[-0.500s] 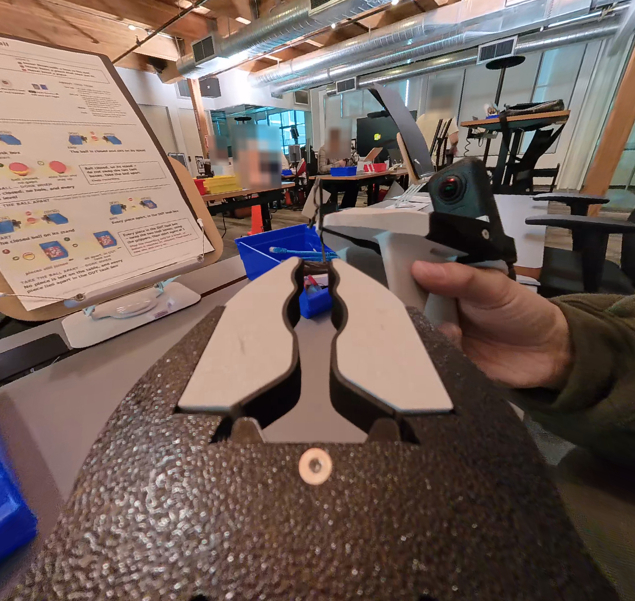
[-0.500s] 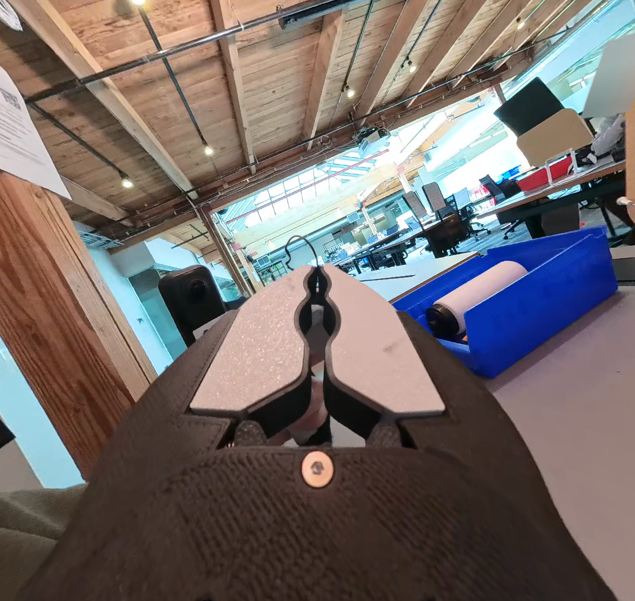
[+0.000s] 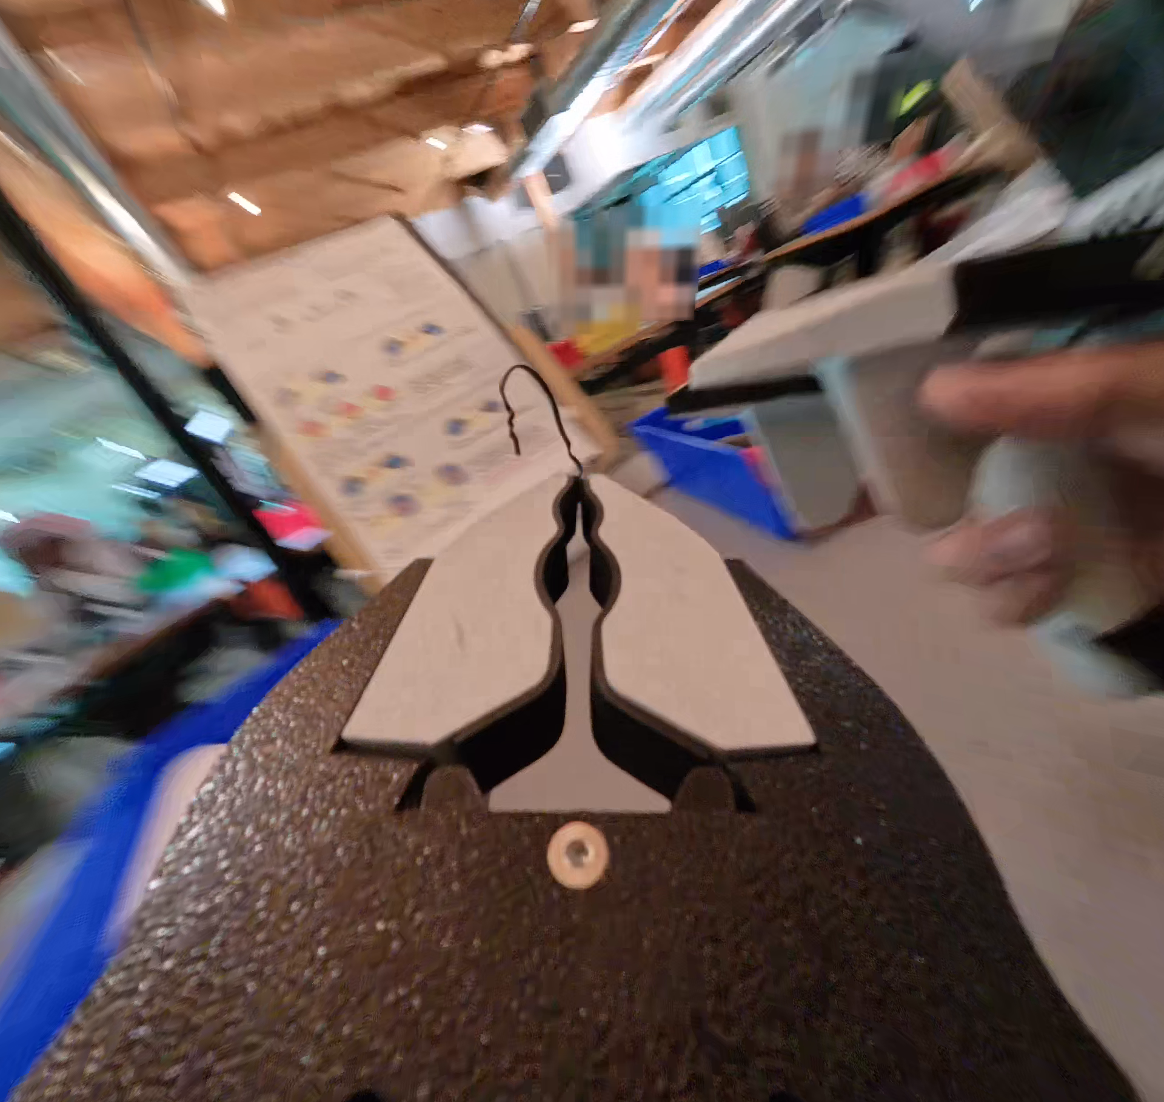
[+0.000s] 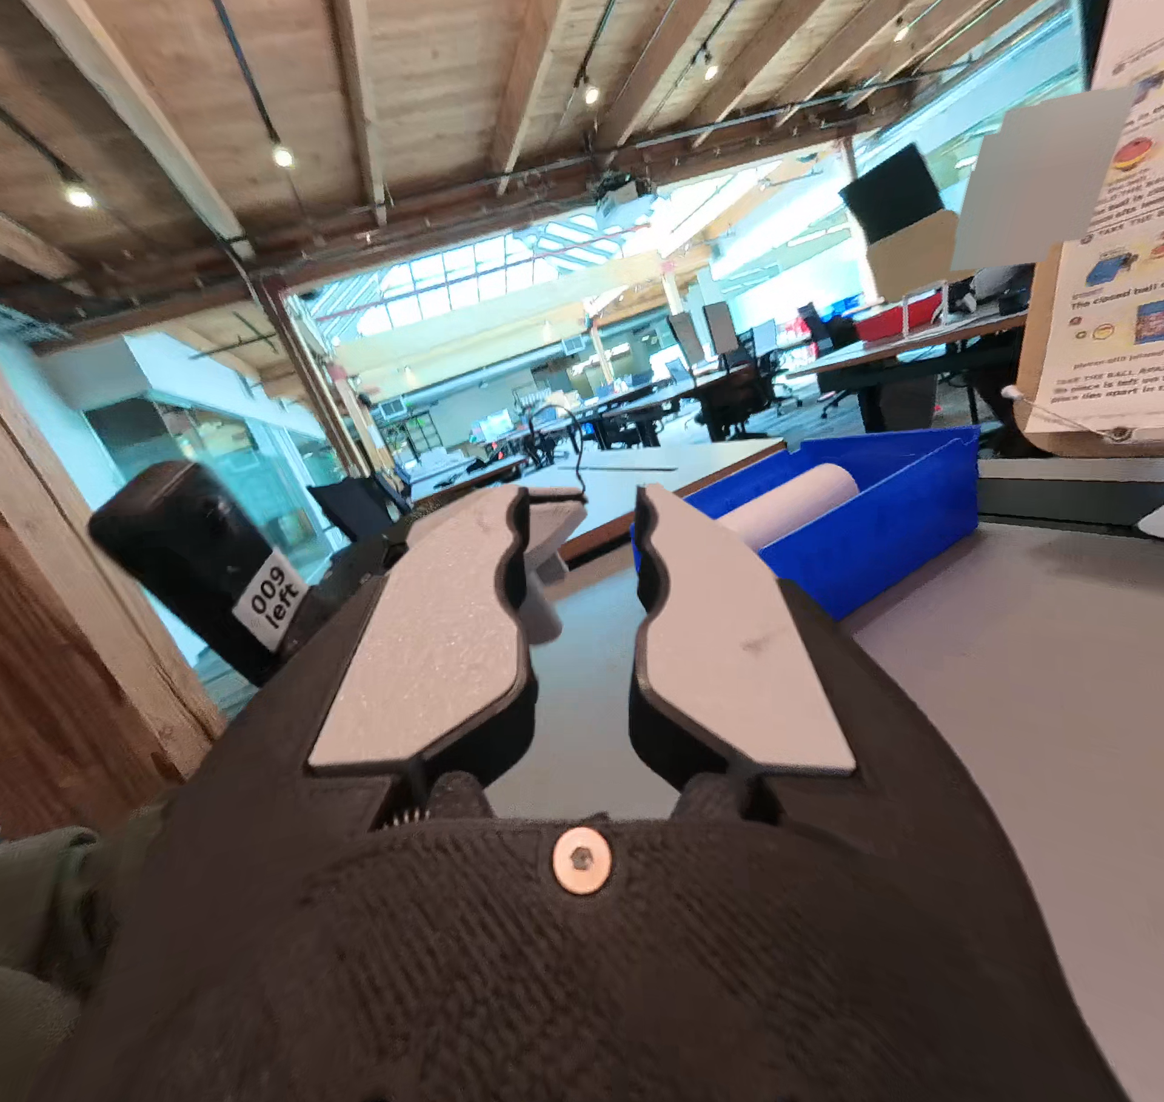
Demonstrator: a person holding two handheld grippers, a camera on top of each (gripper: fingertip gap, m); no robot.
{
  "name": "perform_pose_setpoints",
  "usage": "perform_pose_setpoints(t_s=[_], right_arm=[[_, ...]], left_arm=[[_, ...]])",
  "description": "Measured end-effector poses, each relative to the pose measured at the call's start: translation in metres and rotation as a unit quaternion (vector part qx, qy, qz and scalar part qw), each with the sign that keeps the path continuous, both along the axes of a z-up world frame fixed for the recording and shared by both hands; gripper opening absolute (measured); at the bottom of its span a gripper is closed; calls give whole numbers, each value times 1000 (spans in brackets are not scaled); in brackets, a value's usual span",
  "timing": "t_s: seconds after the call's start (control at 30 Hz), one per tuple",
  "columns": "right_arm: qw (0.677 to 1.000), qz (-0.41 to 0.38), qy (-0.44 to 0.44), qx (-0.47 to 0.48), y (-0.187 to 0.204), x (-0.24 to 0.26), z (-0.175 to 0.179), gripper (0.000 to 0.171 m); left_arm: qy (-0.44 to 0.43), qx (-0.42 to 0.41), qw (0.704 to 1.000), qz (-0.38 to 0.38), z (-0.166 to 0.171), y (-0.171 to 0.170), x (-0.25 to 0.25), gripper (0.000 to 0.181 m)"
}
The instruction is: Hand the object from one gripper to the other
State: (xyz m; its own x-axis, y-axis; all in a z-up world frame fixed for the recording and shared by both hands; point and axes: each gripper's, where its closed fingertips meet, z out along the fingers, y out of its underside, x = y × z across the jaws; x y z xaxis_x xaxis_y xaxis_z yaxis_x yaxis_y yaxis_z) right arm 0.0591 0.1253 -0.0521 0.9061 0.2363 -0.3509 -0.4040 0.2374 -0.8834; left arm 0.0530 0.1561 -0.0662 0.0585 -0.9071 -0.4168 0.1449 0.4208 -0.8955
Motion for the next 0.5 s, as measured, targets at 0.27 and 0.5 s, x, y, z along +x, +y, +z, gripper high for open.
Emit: perform_pose_setpoints(t_s=[0.27, 0.5], right_arm=[[973, 185, 117, -75, -8, -31, 1, 60], [957, 215, 176, -82, -9, -23, -3, 50]], left_arm=[[-147, 517, 798, 273, 27, -2, -27, 0], [-165, 641, 693, 285, 13, -17, -23, 0]])
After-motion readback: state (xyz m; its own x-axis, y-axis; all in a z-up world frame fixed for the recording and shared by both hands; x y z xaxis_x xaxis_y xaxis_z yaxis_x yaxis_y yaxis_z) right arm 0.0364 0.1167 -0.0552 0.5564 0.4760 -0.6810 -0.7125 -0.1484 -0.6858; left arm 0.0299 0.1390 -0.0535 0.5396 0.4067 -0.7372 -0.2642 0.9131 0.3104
